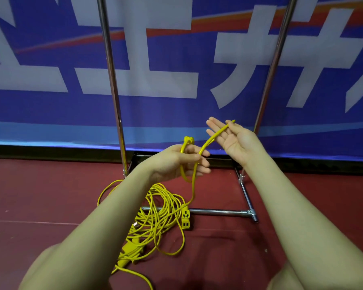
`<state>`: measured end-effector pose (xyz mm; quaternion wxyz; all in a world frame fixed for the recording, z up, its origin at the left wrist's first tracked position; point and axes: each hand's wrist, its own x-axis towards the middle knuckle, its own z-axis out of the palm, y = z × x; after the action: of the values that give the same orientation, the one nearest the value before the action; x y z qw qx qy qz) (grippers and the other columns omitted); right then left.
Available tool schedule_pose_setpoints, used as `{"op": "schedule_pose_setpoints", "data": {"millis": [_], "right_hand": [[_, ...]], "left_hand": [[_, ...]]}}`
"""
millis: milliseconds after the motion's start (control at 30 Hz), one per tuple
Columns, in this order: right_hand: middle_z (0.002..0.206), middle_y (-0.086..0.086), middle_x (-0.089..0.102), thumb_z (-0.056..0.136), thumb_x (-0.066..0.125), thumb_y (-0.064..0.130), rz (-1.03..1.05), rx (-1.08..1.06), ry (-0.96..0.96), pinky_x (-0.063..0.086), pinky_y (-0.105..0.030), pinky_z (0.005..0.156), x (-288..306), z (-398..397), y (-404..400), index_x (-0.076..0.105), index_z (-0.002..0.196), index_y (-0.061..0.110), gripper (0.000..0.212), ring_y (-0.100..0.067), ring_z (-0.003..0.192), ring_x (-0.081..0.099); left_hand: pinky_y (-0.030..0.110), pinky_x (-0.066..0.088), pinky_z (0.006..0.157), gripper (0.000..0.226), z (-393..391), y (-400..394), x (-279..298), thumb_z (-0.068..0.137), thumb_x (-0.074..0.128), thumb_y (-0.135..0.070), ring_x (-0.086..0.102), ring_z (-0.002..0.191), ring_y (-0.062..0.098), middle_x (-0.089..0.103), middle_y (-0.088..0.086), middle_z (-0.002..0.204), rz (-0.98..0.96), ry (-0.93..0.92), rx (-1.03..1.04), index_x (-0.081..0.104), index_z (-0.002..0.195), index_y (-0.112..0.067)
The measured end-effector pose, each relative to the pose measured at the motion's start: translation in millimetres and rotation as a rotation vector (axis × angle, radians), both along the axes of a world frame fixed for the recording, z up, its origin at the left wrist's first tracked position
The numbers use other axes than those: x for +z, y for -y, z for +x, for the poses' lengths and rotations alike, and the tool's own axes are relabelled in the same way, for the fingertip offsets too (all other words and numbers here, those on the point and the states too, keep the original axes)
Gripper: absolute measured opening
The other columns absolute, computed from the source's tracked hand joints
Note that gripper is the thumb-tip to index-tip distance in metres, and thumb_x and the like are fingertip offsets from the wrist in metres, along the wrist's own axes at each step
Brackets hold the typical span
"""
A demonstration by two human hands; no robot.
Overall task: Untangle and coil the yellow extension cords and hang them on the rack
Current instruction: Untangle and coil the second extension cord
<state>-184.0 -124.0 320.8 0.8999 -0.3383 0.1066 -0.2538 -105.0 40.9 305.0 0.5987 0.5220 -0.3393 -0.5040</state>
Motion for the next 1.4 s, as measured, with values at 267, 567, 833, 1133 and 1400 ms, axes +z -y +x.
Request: {"op": "schedule_pose_setpoints", "data": {"millis": [267, 567, 833, 1133, 1400], "right_hand": [[0.091, -0.015, 0.065, 0.100, 0.042, 0.022, -0.355, 0.143, -0.381, 0.052, -0.034, 0.078, -9.6, -5.7, -15.2, 0.053, 0.094, 0.008, 0.019, -0.026, 0.084, 0.064], [0.053, 0.000, 0.056, 0.094, 0.050, 0.001, -0.693, 0.113, -0.275, 0.040, -0.020, 0.046, -9.8, -3.3, -40.4, 0.051, 0.087, 0.008, 0.010, -0.006, 0.040, 0.043], [0.056, -0.004, 0.048, 0.100, 0.043, 0.013, -0.471, -0.004, -0.385, 0.023, -0.015, 0.035, -8.0, -1.0, -34.6, 0.051, 0.086, 0.006, 0.017, -0.004, 0.032, 0.029], [0.053, -0.006, 0.059, 0.100, 0.040, 0.008, -0.099, -0.105, -0.289, 0.029, -0.015, 0.036, -3.2, 2.0, -25.0, 0.050, 0.083, 0.004, 0.020, -0.008, 0.033, 0.036], [0.045, 0.008, 0.036, 0.098, 0.048, 0.028, -0.236, 0.076, -0.349, 0.023, -0.016, 0.039, -8.5, -5.0, -17.1, 0.062, 0.091, 0.006, 0.027, -0.004, 0.033, 0.025]], "left_hand": [[0.030, 0.059, 0.069, 0.021, 12.0, 7.6, 7.9, 0.097, 0.036, 0.001, 0.072, 0.074, 0.018, 0.070, 0.005, 0.072, -0.357, -0.292, 0.338, 0.050, 0.086, -0.010], [0.028, 0.059, 0.065, 0.039, 30.9, -4.1, 13.9, 0.103, 0.029, -0.033, 0.072, 0.075, 0.019, 0.071, 0.012, 0.091, -0.128, -0.142, 0.404, 0.056, 0.104, -0.003], [0.013, 0.019, 0.036, 0.076, 40.3, -21.2, 10.0, 0.099, 0.020, -0.047, 0.025, 0.030, 0.009, 0.029, -0.002, 0.035, -0.167, -0.148, 0.231, 0.053, 0.042, -0.010], [0.017, 0.043, 0.036, 0.030, 23.7, -22.3, 16.1, 0.085, 0.041, -0.013, 0.042, 0.037, 0.007, 0.056, 0.002, 0.065, -0.387, -0.215, 0.211, 0.055, 0.111, -0.019], [0.008, 0.012, 0.030, 0.041, 31.4, -11.3, 7.8, 0.100, 0.028, -0.048, 0.019, 0.027, 0.001, 0.028, -0.007, 0.042, -0.051, -0.180, 0.378, 0.043, 0.080, -0.016]]}}
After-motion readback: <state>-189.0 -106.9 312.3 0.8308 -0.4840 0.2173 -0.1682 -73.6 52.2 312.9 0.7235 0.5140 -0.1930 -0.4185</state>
